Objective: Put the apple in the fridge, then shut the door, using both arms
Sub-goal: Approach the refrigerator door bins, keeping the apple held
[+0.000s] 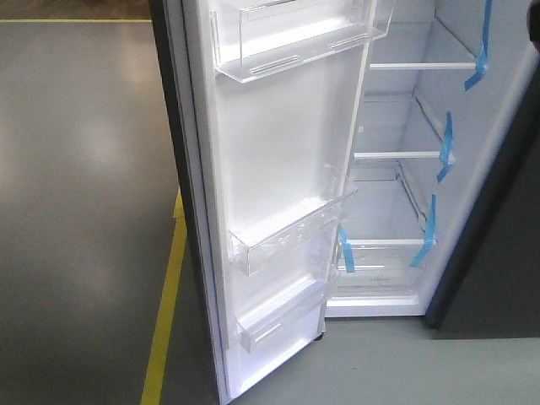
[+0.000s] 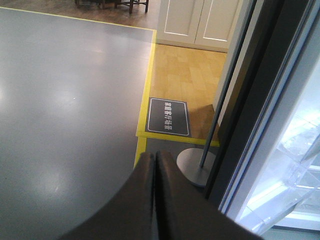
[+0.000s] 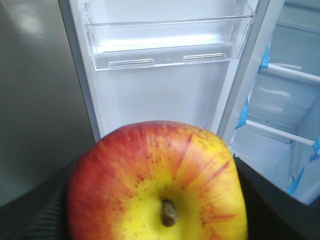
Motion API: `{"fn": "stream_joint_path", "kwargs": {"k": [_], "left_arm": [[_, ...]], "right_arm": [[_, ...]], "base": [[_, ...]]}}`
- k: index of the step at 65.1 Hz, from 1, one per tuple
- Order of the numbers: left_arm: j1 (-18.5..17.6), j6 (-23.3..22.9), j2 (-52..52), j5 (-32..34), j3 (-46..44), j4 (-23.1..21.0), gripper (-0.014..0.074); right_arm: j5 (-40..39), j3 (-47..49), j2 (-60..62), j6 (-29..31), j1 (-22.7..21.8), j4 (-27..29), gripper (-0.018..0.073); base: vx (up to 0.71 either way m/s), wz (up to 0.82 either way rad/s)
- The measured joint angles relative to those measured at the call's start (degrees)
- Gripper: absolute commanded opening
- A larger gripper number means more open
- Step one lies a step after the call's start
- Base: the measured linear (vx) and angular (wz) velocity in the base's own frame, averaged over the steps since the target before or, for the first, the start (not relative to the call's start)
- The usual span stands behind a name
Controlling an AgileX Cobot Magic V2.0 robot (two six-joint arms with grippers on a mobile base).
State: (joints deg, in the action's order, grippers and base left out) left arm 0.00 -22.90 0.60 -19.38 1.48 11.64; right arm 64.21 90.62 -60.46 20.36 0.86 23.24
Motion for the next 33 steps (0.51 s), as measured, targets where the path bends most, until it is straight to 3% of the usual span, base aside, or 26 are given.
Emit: {"fn": "stream_joint_path", "kwargs": {"k": [33], "left_arm": [[0.0,0.0,0.0,0.0,0.0,0.0,-0.0008]], "right_arm": [[0.0,0.0,0.0,0.0,0.0,0.0,-0.0011]], "base": [[0.09,-0.03]]}}
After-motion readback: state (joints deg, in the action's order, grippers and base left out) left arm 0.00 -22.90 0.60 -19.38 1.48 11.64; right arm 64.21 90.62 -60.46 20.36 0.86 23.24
